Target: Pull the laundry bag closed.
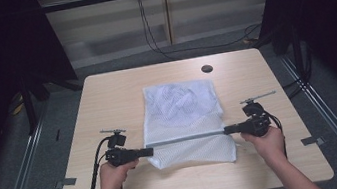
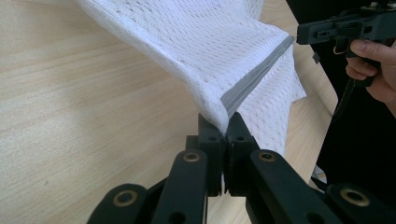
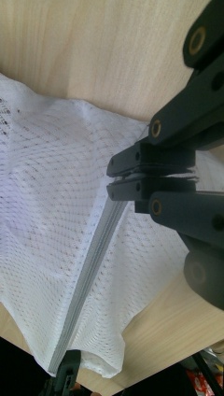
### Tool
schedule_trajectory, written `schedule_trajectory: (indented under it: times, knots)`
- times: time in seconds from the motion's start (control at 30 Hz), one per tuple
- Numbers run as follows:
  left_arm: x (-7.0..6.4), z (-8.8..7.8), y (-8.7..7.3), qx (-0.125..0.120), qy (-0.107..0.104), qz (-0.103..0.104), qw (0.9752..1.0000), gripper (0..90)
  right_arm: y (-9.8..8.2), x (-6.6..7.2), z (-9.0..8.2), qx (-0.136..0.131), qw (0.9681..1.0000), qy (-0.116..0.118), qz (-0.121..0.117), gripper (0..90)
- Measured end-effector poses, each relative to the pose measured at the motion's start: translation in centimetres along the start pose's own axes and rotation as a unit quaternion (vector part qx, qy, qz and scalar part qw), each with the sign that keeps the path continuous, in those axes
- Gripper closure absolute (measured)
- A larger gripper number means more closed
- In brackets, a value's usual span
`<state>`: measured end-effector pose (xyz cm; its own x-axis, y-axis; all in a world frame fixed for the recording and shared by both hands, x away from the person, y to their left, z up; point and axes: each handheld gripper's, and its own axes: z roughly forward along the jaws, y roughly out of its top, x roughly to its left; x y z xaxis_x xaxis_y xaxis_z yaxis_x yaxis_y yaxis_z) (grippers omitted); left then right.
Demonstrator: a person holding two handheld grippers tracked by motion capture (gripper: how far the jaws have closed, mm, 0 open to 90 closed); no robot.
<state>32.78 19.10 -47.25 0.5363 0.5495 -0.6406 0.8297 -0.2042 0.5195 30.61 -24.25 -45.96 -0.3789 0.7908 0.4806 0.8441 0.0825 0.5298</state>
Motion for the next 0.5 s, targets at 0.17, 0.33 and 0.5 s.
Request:
schedule_trajectory:
  times: [0.17, 0.33, 0.5]
  knots:
    - [0.14, -0.27, 0.03, 0.002, 0.003, 0.004, 1.0, 88.2, -0.03, -0.13, -0.02, 0.001, 1.0, -0.004, 0.001, 87.1]
    - [0.09, -0.19, 0.01, 0.001, 0.001, -0.001, 1.0, 88.2, -0.08, -0.2, -0.15, 0.001, 1.0, -0.006, 0.001, 87.1]
    - [0.16, -0.3, -0.01, 0.002, 0.007, 0.001, 1.0, 88.2, -0.12, -0.31, -0.2, 0.002, 0.9999, -0.011, -0.002, 87.0]
